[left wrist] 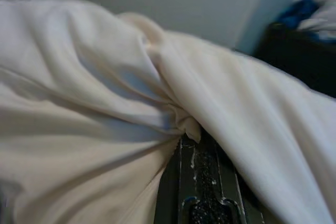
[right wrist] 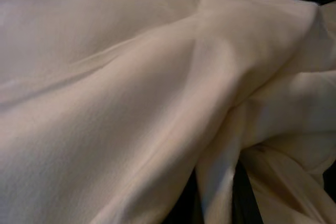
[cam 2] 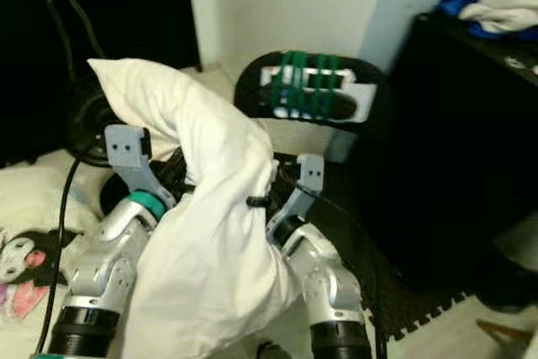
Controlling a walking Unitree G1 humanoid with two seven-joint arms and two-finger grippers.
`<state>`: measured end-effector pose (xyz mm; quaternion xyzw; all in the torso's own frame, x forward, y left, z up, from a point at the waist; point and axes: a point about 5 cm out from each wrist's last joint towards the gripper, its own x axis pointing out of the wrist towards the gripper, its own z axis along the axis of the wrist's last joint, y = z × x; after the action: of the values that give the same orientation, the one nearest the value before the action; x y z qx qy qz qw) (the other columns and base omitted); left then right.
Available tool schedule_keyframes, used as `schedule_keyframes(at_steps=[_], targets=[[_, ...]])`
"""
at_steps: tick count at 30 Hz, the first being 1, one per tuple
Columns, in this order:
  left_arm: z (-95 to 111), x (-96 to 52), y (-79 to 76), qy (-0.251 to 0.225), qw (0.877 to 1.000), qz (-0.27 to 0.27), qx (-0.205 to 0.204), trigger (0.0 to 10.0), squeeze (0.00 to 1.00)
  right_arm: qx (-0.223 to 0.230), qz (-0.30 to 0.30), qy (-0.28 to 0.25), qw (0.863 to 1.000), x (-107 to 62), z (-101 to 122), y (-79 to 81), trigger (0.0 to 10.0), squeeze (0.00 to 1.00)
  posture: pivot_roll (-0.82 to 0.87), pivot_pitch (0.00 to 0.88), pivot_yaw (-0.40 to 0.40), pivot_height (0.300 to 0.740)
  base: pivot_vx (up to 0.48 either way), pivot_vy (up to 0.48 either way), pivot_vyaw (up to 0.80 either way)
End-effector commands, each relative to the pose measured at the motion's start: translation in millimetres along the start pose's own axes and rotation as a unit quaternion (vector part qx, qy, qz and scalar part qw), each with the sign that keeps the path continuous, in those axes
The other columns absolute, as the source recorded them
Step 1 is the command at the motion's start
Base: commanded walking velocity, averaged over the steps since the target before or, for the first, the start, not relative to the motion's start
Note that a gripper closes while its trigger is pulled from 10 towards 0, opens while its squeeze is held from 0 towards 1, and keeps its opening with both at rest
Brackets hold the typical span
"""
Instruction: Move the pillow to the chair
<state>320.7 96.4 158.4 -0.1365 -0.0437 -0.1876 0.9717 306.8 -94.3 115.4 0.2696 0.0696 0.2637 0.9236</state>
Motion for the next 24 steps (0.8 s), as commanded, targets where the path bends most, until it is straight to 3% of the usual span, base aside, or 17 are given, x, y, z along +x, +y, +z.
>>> schedule_keyframes(at_steps=[1, 14, 20, 24], targets=[[-6.1, 3.3, -20.2, 0.010, 0.998, -0.054, 0.002, 10.0, 0.00, -0.003, 0.060, -0.010, 0.998, 8.8, 2.2, 24.8, 10.0, 0.00, 0.00, 0.000, 0.087, 0.740, 0.000, 0.000, -0.80], [-10.3, 0.9, -22.7, 0.007, 0.999, -0.041, 0.011, 10.0, 0.00, -0.007, 0.075, 0.008, 0.997, 8.7, 4.7, 24.1, 10.0, 0.00, 0.01, 0.000, 0.002, 0.740, 0.000, 0.000, -0.80], [-10.8, -6.7, -15.6, 0.005, 0.999, 0.004, 0.032, 10.0, 0.00, -0.007, 0.103, 0.039, 0.994, 13.6, 1.4, 28.5, 10.0, 0.00, 0.06, 0.000, -0.088, 0.740, 0.000, 0.000, -0.80], [-11.6, -13.4, -10.1, 0.004, 0.999, 0.033, 0.031, 10.0, 0.00, -0.015, 0.109, 0.048, 0.993, 15.0, -0.5, 28.8, 10.0, 0.00, 0.06, 0.000, -0.097, 0.740, 0.000, 0.000, 0.00]])
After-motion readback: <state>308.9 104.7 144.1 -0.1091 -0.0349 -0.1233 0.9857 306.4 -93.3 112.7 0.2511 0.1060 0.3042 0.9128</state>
